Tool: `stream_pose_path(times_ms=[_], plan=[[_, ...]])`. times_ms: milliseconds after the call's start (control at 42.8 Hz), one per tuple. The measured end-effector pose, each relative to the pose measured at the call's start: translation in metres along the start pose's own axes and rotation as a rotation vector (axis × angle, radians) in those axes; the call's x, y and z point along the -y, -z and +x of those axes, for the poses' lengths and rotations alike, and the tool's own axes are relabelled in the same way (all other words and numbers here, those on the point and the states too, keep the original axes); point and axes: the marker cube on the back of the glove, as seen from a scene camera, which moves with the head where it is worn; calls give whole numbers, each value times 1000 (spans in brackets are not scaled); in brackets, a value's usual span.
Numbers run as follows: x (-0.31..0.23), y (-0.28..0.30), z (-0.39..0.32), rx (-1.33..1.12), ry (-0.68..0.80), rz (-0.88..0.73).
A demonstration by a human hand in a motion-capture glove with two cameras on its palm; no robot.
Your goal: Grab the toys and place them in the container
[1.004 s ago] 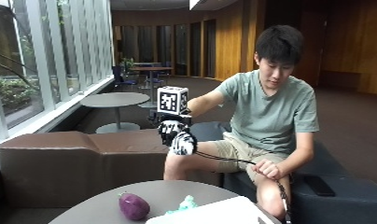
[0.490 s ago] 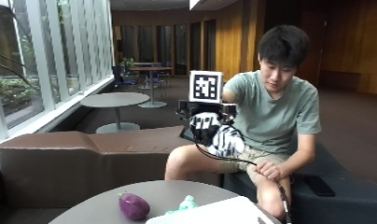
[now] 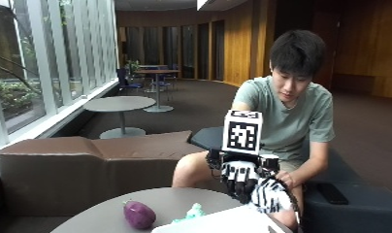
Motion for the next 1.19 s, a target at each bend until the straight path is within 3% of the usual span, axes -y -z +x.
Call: stream_pose_path(times_ms=[280, 490, 771, 981, 1191], plan=[[-9, -14, 12, -54, -71, -430], [-39, 23, 63, -54, -135, -310], [-110, 51, 190, -68, -237, -301], [-146, 11, 273, -29, -363, -389], [-176, -82, 326, 32, -411, -485]])
